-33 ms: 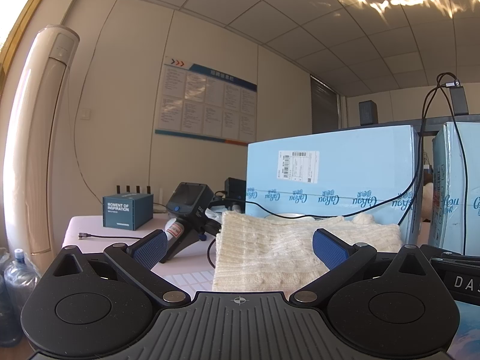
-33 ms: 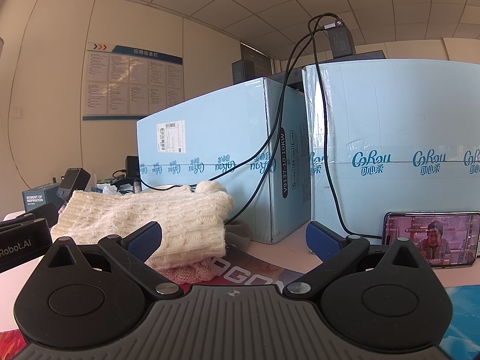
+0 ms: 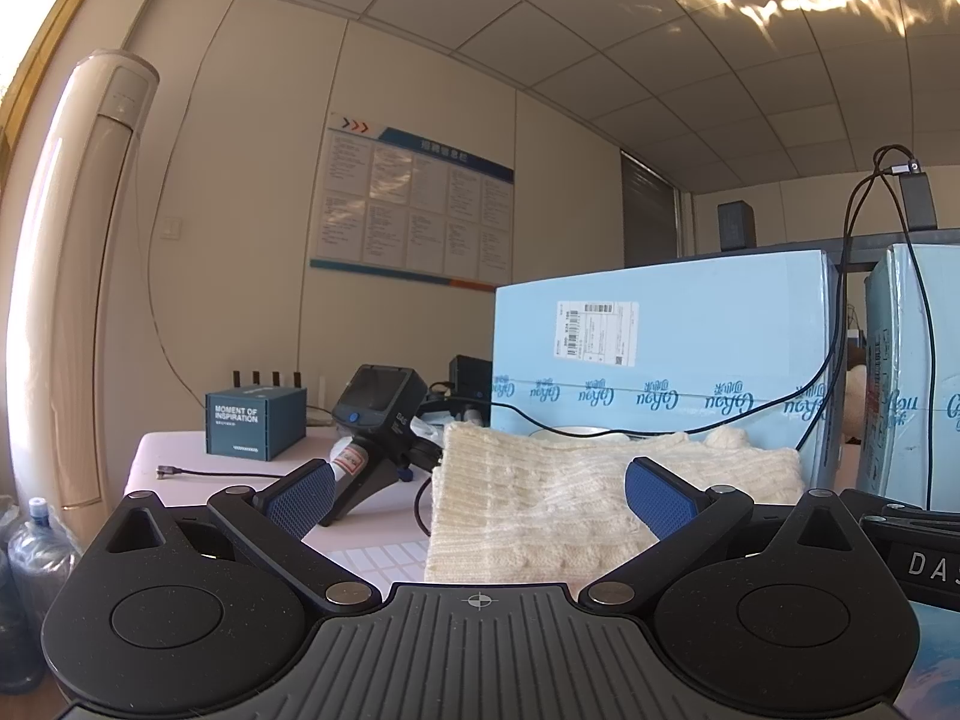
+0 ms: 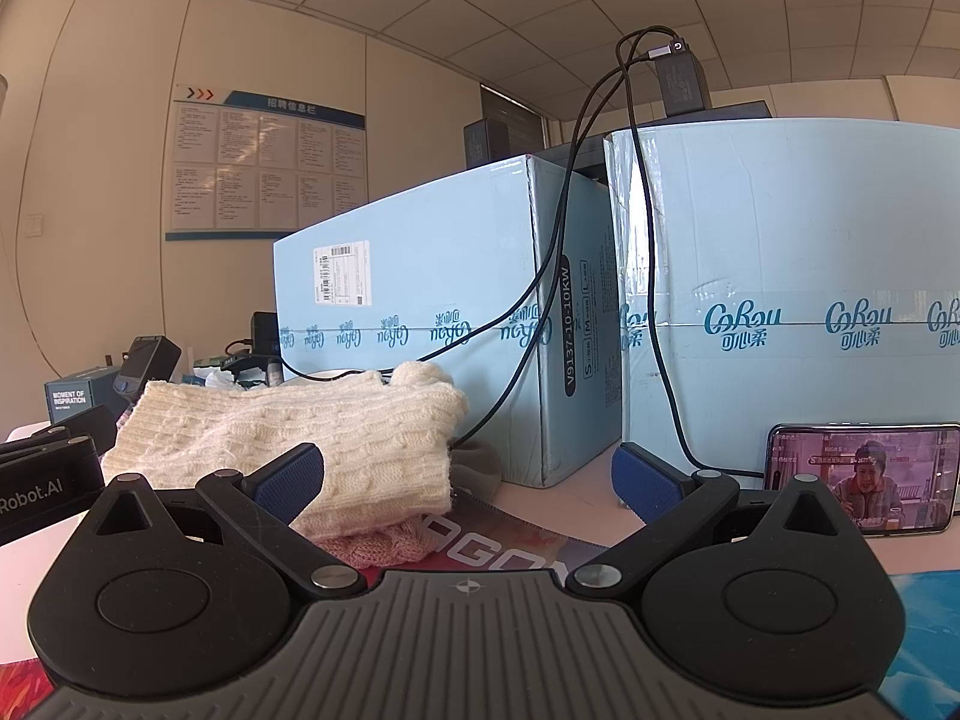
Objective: Fold clothes
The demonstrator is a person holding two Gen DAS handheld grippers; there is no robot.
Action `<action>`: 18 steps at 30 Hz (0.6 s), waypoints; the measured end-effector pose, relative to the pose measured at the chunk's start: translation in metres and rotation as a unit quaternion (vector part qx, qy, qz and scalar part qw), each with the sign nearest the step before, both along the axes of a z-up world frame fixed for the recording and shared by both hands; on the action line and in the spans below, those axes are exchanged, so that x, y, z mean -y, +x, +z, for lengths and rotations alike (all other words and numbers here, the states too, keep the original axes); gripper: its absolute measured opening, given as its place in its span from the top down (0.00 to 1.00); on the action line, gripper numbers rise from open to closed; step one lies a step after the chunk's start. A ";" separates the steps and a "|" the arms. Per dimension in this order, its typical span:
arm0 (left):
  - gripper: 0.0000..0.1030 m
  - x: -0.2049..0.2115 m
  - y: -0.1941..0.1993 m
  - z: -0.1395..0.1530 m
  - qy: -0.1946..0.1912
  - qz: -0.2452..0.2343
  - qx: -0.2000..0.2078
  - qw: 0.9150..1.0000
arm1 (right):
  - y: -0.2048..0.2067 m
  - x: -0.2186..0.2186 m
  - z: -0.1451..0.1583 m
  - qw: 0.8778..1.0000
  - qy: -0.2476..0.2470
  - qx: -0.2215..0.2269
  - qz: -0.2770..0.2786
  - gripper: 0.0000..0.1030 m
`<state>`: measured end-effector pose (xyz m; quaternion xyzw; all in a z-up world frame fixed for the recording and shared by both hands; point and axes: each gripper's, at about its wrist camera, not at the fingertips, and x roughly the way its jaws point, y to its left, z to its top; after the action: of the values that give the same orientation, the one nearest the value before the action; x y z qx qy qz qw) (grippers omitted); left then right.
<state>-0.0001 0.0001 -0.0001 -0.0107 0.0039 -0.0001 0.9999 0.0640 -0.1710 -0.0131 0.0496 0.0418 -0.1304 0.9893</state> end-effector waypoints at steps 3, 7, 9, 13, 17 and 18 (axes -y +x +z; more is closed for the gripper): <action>0.00 0.000 0.000 0.000 0.000 0.000 0.000 1.000 | 0.000 0.000 0.000 1.000 0.000 0.000 0.000 0.00; 0.00 0.000 0.000 -0.001 0.000 0.000 0.000 1.000 | 0.000 0.000 0.000 1.000 0.000 0.000 0.000 0.00; 0.00 0.000 0.000 -0.001 0.000 0.000 0.001 1.000 | 0.000 0.000 0.000 1.000 -0.001 0.000 0.000 0.00; 0.00 0.000 -0.001 -0.001 0.000 0.000 0.001 1.000 | 0.000 0.000 0.000 1.000 -0.001 0.000 0.000 0.00; 0.00 -0.001 -0.001 -0.002 0.000 0.000 0.001 1.000 | 0.000 0.000 0.000 1.000 -0.001 0.000 0.000 0.00; 0.00 0.000 -0.001 -0.001 0.000 0.000 0.001 1.000 | 0.000 0.000 0.000 1.000 -0.001 0.000 0.000 0.00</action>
<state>-0.0007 0.0005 -0.0016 -0.0107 0.0033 -0.0002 0.9999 0.0640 -0.1712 -0.0130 0.0489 0.0414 -0.1304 0.9894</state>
